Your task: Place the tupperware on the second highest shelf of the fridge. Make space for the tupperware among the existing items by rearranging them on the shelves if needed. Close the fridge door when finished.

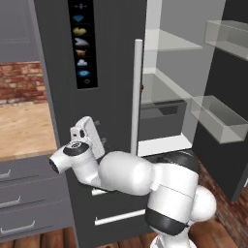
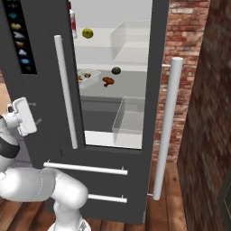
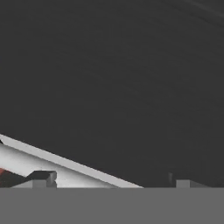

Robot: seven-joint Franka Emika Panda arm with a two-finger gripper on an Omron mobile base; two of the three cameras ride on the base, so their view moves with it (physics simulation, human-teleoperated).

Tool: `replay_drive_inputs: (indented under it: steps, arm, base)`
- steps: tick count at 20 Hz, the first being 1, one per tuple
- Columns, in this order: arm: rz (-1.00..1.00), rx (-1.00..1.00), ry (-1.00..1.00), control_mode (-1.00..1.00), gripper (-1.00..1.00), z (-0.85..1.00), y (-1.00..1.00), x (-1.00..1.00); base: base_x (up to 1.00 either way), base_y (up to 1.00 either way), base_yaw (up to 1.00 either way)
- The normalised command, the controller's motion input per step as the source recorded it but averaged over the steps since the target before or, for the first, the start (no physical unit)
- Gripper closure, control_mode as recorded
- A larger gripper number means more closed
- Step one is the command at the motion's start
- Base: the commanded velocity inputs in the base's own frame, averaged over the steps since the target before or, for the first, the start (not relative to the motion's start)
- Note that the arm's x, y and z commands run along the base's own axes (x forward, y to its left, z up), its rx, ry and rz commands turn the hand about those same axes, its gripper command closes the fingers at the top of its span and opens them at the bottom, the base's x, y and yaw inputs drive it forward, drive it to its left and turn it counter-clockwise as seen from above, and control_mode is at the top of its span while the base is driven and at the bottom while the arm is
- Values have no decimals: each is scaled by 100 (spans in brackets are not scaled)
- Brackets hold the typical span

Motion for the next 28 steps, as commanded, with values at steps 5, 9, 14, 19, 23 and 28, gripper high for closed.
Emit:
replay_drive_inputs:
  steps: [5, 9, 14, 19, 23, 28]
  arm:
    - [9, 21, -50, -100, -100, 92, -30, -99]
    - [0, 40, -36, -100, -100, 100, -53, -77]
    - [-2, 50, -28, -100, -100, 81, -36, -78]
    - [-7, 64, -38, -100, -100, 36, -78, -92]
    - [-5, 70, -32, -100, -100, 1, -100, -79]
    - [1, 47, -9, -100, -100, 16, -67, -53]
  base:
    - [0, 0, 0]
    - [0, 0, 0]
    - [0, 0, 0]
    - [0, 0, 0]
    - [0, 0, 0]
    - [0, 0, 0]
